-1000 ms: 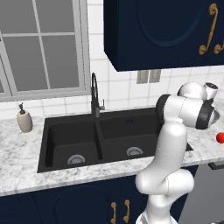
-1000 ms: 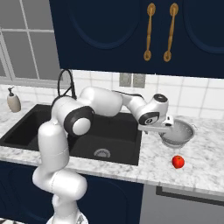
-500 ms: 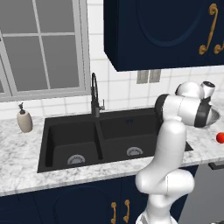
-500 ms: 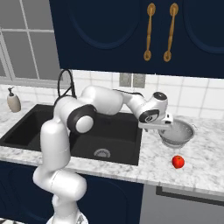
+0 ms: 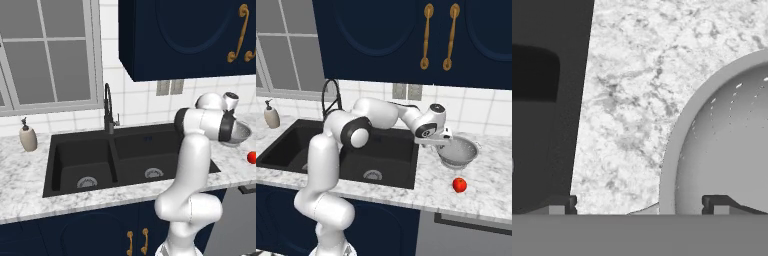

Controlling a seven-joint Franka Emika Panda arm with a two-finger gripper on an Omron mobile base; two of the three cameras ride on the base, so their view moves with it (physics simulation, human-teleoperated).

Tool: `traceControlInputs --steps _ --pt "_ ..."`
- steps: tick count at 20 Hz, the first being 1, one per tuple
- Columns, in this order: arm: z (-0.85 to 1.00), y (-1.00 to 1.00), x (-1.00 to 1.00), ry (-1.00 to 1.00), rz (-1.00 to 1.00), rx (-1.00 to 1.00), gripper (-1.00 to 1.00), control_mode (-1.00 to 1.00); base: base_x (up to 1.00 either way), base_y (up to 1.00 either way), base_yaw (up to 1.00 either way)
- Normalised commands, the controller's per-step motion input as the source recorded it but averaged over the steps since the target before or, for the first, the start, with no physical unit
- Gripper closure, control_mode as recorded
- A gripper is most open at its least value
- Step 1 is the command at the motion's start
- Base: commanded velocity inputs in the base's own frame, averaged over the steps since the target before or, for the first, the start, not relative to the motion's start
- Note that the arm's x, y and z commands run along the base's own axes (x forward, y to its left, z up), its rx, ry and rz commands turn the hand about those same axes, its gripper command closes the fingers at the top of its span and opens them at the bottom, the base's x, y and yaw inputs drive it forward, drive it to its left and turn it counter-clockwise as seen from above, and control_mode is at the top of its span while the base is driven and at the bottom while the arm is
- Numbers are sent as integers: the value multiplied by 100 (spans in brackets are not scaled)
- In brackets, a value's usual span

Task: Put the colander in the sink, put the apple in the colander, and turn on the sink faucet and pour water over the colander.

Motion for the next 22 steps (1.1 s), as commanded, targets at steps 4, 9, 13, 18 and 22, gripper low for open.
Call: traceControlInputs --steps 4,9,13,18,22 --pt "-20 -14 27 0 0 0 -100 -100 0 0 0" --pt "-11 -8 1 0 0 0 -100 -100 0 0 0" --pt "-3 0 -3 0 0 0 -100 -100 0 0 0" --pt "-5 0 -19 1 0 0 -100 -100 0 0 0" --pt "-11 0 -20 2 0 -2 -100 -100 0 0 0"
